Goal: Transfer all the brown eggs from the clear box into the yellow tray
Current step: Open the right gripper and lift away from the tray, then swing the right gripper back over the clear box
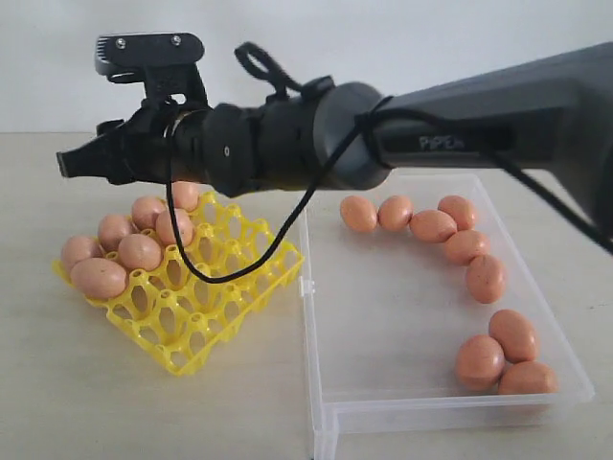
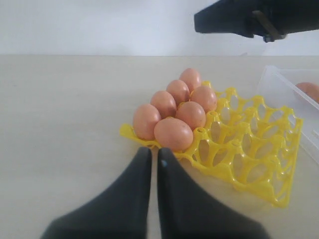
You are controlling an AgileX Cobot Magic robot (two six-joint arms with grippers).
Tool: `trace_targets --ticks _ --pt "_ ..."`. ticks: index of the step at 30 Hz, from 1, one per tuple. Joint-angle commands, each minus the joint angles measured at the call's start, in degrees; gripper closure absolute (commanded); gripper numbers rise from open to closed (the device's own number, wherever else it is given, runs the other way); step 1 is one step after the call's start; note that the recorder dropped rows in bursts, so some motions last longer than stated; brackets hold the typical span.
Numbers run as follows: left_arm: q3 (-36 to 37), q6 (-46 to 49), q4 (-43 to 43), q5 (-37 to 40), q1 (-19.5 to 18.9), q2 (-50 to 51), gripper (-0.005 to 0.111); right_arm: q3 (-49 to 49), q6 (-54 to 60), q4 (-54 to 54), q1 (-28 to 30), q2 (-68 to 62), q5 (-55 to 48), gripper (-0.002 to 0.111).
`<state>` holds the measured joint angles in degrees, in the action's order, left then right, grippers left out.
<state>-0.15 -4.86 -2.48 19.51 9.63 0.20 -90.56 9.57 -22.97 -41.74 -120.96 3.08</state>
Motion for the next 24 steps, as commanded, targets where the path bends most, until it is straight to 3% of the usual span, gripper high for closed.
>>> trace_targets --ticks 1,5,14,24 --pt "0.1 -0.1 0.2 -0.3 0.3 -0.2 0.103 -0.2 8.3 5.3 0.0 6.0 -24.7 0.108" --pt "0.1 -0.1 0.2 -0.3 0.3 -0.2 0.103 -0.2 6.5 16.5 0.0 9.3 -38.9 0.109" --pt "0.1 -0.1 0.2 -0.3 0.3 -0.2 0.103 -0.2 -11.4 39.5 0.0 15.7 -73.0 0.109" --pt "0.1 -0.1 0.2 -0.2 0.3 -0.2 0.103 2.5 -17.8 44.6 0.1 21.8 -73.0 0.109"
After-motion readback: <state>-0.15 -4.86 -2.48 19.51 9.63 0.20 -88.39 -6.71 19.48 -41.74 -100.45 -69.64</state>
